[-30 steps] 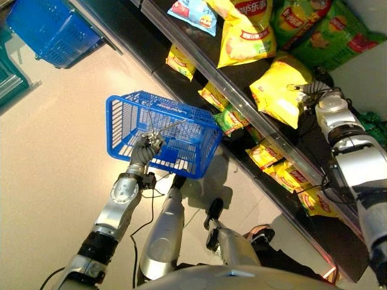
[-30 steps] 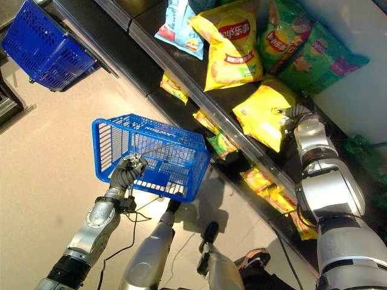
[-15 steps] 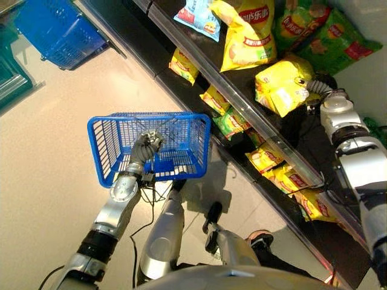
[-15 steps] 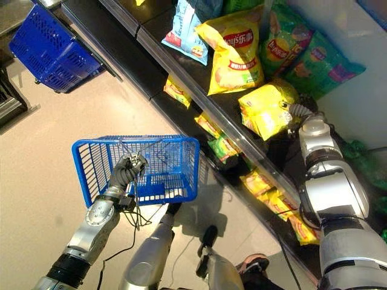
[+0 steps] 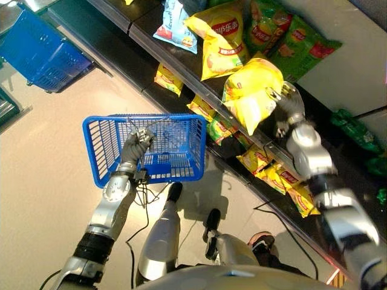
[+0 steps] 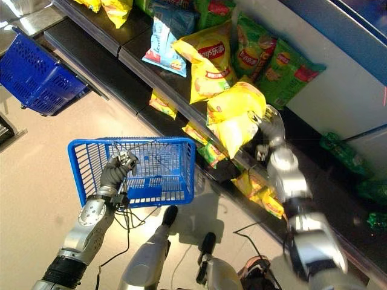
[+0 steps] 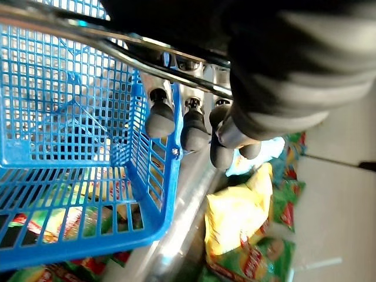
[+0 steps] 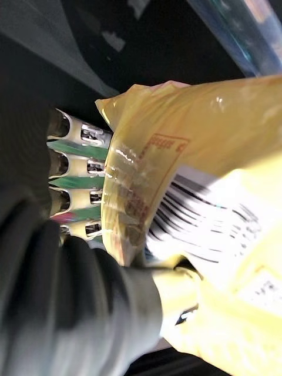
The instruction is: Pick up the snacks into the basket
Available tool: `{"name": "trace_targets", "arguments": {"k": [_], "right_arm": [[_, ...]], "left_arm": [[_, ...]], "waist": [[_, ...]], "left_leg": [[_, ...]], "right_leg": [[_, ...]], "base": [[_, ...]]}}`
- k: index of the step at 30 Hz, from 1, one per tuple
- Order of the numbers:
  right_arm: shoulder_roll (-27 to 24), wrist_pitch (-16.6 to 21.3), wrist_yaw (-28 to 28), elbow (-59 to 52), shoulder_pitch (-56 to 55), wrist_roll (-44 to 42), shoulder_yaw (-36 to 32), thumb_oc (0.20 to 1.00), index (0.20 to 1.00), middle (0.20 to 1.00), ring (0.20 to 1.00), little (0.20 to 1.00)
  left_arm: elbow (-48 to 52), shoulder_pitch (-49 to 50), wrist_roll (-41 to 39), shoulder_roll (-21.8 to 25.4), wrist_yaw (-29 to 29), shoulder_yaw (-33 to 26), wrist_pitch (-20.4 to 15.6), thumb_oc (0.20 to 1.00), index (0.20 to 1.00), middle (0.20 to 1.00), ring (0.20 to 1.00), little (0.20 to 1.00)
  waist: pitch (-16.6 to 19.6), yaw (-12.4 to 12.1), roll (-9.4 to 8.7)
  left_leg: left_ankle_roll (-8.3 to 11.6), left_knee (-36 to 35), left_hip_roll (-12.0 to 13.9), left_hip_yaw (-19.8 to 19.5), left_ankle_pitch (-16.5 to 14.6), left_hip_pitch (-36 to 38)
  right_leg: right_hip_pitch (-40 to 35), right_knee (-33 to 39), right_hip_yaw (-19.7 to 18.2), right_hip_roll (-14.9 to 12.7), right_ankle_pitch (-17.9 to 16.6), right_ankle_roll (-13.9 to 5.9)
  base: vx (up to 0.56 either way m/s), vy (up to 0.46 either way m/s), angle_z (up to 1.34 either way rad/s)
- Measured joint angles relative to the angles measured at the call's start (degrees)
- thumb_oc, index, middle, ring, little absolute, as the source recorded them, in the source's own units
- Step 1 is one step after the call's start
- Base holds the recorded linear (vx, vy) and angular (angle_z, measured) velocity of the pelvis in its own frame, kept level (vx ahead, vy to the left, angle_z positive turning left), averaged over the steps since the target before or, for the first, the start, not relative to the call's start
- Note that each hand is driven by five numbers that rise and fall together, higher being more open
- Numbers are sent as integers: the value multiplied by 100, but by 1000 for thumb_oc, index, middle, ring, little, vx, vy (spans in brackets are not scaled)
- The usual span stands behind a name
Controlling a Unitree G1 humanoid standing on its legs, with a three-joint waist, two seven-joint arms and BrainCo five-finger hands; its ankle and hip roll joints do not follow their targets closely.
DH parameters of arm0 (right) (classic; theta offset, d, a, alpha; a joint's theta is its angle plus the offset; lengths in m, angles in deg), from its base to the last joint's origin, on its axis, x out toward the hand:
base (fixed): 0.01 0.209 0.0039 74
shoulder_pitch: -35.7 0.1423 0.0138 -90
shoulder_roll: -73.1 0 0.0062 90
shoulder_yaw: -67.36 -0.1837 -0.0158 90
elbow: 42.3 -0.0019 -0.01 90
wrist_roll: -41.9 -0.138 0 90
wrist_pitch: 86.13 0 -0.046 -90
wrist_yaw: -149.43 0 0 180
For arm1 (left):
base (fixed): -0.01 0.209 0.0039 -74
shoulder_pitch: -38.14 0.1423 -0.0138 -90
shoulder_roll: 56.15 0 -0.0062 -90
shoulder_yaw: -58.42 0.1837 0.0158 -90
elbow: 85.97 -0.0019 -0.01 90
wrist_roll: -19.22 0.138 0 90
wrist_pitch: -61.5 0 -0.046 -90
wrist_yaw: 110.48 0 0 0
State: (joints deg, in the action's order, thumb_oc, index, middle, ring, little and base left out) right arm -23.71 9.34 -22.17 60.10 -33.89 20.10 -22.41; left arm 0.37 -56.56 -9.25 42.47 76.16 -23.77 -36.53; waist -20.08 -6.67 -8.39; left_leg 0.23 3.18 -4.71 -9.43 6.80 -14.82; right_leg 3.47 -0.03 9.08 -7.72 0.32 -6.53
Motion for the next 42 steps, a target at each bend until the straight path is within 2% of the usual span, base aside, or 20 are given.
{"name": "trace_targets", "arguments": {"k": [1, 3, 4, 7, 11, 14, 16, 17, 20, 23, 27, 32, 36, 40, 41, 42], "right_arm": [[17, 100, -38, -566, -498, 43, -116, 200, 200, 200, 200, 200], [152, 130, -183, -1007, -1090, 70, -364, 200, 200, 200, 200, 200], [188, 142, -229, -1046, -1195, 70, -360, 200, 200, 200, 200, 200], [234, 198, -542, -1056, -1515, -90, -239, 200, 200, 200, 200, 200], [227, 216, -875, -1005, -1698, -232, 435, 200, 200, 200, 200, 200], [324, 211, -947, -658, -1531, -229, 1064, 200, 200, 200, 200, 200], [377, 146, -1002, -107, -1106, -180, 1562, 200, 200, 200, 200, 200], [488, 109, -990, 299, -785, -75, 1872, 200, 200, 200, 200, 200], [749, 54, -983, 908, -175, 153, 2293, 200, 200, 200, 200, 200], [919, 31, -867, 1510, 389, 345, 2557, 200, 200, 200, 200, 200], [950, 29, -716, 1954, 953, 640, 2694, 200, 200, 200, 200, 200], [1139, 9, -420, 3090, 1704, 903, 2949, 200, 200, 200, 200, 200], [1139, 18, -328, 3468, 1920, 995, 3015, 200, 200, 200, 200, 200], [1194, -17, -189, 4643, 2597, 1117, 3118, 200, 200, 200, 200, 200], [1188, -57, -146, 5048, 2907, 1175, 3122, 200, 200, 200, 200, 200], [1151, -98, -114, 5087, 2992, 1217, 3127, 200, 200, 200, 200, 200]], "left_arm": [[39, 17, -1, -36, 1, -65, -1, 200, 200, 200, 200, 200], [41, 51, -37, -110, -2, -62, 1, 200, 200, 200, 200, 200], [44, 94, -55, -128, -2, -80, -3, 200, 200, 200, 200, 200], [42, 144, -57, -296, -13, -44, 7, 200, 200, 200, 200, 200], [135, 24, -299, -488, 0, 80, 4, 200, 200, 200, 200, 200], [219, -278, -498, -589, 56, 386, -37, 200, 200, 200, 200, 200], [250, -635, -503, -641, 143, 673, -133, 200, 200, 200, 200, 200], [240, -928, -502, -642, 219, 971, -116, 200, 200, 200, 200, 200], [235, -1402, -491, -796, 260, 1345, -124, 200, 200, 200, 200, 200], [209, -1688, -486, -847, 427, 1373, -131, 200, 200, 200, 200, 200], [135, -1935, -486, -810, 581, 1357, -133, 200, 200, 200, 200, 200], [-65, -2199, -504, -868, 680, 1728, -132, 200, 200, 200, 200, 200], [-65, -2291, -629, -893, 680, 1956, -132, 200, 200, 200, 200, 200], [-79, -2495, -942, -978, 667, 2275, -132, 200, 200, 200, 200, 200], [-79, -2553, -1080, -1059, 630, 2439, -132, 200, 200, 200, 200, 200], [-77, -2592, -1121, -1090, 600, 2553, -132, 200, 200, 200, 200, 200]], "waist": [[107, 76, 26], [304, 208, 44], [377, 211, 52], [581, 445, 137], [619, 533, 200], [601, 568, 236], [529, 443, 296], [389, 383, 356], [27, 271, 419], [-267, 257, 406], [-597, 182, 392], [-723, 16, 413], [-796, -157, 439], [-875, -274, 553], [-891, -378, 582], [-905, -407, 606]], "left_leg": [[-19, -38, -11, 32, 1, 37], [-45, -110, -7, 160, -23, 135], [-62, -123, -14, 169, -24, 162], [-63, -178, 9, 276, -25, 224], [-66, -160, 115, 316, -13, 17], [-28, 26, 194, 303, 20, -472], [-15, 222, 225, 287, 35, -850], [-19, 286, 220, 277, 54, -943], [9, 360, 186, 190, 66, -1069], [40, 422, 97, 136, 89, -1226], [75, 505, 48, 135, 159, -1420], [43, 533, 39, 20, 188, -1492], [2, 544, 25, -60, 223, -1486], [26, 572, -29, -230, 241, -1488], [46, 575, -63, -302, 240, -1488], [54, 574, -79, -335, 236, -1491]], "right_leg": [[-5, 31, -57, -22, -16, -16], [-46, 79, -127, -54, -18, -25], [-76, 105, -161, -55, -25, -32], [-118, 244, -265, -45, -82, -25], [116, 249, -335, 61, -132, 34], [591, 66, -330, 151, -143, 78], [1004, -227, -293, 180, -87, 104], [1159, -454, -274, 170, -20, 98], [1418, -846, -248, 121, 123, 60], [1749, -1336, -236, 12, 337, 62], [2044, -1729, -243, -66, 420, 43], [2105, -1815, -157, -52, 479, 75], [2050, -1844, -42, -57, 558, 100], [2012, -1931, 94, -88, 629, 100], [2020, -1990, 131, -114, 667, 98], [2014, -2009, 161, -125, 684, 95]], "base": [[71, 22, -18], [34, 11, -23], [-5, 0, -27], [-36, -8, -22], [-118, -10, -10], [-180, -22, 3], [-165, -17, 5], [-125, 0, 7], [-74, 8, 8], [-92, 5, 13], [-53, -2, 7], [-15, -7, 8], [2, -14, 12], [10, -6, 21], [7, -14, 20], [5, -13, 28]]}}
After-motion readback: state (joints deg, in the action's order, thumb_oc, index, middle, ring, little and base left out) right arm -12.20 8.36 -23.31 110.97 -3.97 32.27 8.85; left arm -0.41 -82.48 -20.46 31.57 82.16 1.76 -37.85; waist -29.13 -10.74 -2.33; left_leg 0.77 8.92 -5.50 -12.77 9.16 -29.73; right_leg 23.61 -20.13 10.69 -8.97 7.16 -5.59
